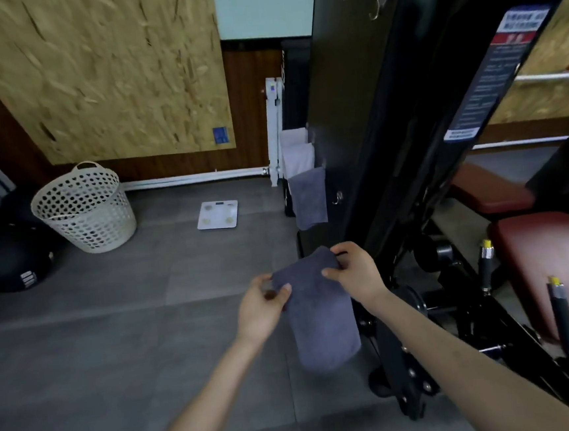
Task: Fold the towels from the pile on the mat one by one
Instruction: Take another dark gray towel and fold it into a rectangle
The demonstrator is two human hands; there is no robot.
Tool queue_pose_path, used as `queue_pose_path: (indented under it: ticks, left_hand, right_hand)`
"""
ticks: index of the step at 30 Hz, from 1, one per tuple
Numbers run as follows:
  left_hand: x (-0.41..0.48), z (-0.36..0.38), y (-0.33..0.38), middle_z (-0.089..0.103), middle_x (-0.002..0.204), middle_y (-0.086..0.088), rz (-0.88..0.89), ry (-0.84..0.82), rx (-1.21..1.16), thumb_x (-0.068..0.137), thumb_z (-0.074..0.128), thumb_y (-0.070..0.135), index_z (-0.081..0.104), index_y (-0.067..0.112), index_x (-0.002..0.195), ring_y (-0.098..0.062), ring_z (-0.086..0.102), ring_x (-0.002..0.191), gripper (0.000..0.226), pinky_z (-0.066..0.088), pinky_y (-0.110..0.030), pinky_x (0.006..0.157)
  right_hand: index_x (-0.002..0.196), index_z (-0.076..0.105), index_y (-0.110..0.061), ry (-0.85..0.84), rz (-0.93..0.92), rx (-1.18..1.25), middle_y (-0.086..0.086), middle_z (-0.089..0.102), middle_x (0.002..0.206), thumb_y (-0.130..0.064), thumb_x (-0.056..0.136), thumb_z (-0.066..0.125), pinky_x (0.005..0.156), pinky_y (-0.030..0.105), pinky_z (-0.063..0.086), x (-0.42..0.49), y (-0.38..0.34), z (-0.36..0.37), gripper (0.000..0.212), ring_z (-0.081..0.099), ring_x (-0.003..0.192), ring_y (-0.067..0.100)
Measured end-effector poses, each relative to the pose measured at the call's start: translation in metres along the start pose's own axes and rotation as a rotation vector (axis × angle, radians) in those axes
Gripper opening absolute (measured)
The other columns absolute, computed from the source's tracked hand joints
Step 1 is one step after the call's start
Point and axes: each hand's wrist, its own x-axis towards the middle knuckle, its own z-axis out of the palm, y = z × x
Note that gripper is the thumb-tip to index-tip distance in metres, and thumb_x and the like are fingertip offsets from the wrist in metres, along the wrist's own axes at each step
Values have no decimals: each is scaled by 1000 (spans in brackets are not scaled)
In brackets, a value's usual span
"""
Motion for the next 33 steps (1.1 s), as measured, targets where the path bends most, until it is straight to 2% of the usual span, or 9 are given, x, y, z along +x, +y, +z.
queue_pose_path:
  ticks: [5,10,12,16,21,24,27,30,33]
  left_hand:
    - [75,34,21,70,91,-11,18,22,70,83,68,23,54,15,116,-26,66,88,37,47,-32,75]
    - [156,64,32,70,100,-12,-7,-24,135,84,67,22,53,13,119,-27,65,95,39,51,-36,82]
    - [188,74,40,69,103,-10,-20,-43,151,84,66,21,54,12,118,-26,64,98,37,50,-33,82]
    - [238,92,44,69,103,-9,-73,4,143,75,69,32,58,8,113,-25,64,99,47,47,-32,80]
    - [287,112,38,66,110,-11,-115,-43,183,84,65,20,54,11,121,-27,62,103,39,47,-34,84]
    - [308,118,35,65,116,-7,-51,-117,229,78,57,34,51,18,127,-28,61,105,51,49,-40,86]
    - [328,122,30,60,127,-4,12,-236,353,77,46,47,47,24,136,-24,58,113,63,46,-34,90]
    - [345,128,26,57,132,-5,10,-331,379,87,60,25,46,23,136,-25,55,118,51,43,-29,90]
    - [365,136,18,56,132,-7,16,-383,385,89,59,18,45,21,137,-26,53,120,50,40,-26,87]
  right_hand:
    - [114,55,-13,32,32,26,4,67,95,-4,78,70,87,39,53,83,8,-7,40,64,94,20]
    - [116,55,-14,25,69,24,0,65,93,-4,81,67,87,41,53,169,19,-10,39,64,93,18]
    - [119,54,-12,19,81,35,-2,63,97,-5,82,65,89,41,52,201,21,-9,40,63,97,19]
    - [119,56,-6,49,121,23,7,65,105,-2,80,66,90,38,50,254,29,0,40,62,102,24]
    - [120,56,-6,46,117,-128,10,64,113,-1,83,64,90,32,44,303,39,5,39,59,109,28]
    - [131,49,-14,49,139,-295,8,59,126,-15,90,59,94,33,42,317,43,9,42,55,116,27]
    - [137,44,-15,52,179,-385,7,54,134,-17,95,51,99,35,40,329,45,13,43,52,122,26]
    - [138,45,-11,78,213,-414,7,51,138,-11,96,47,101,30,35,332,47,18,42,48,125,24]
    - [131,52,-5,166,218,-405,12,55,133,-3,93,47,99,26,35,331,46,24,38,51,123,27]
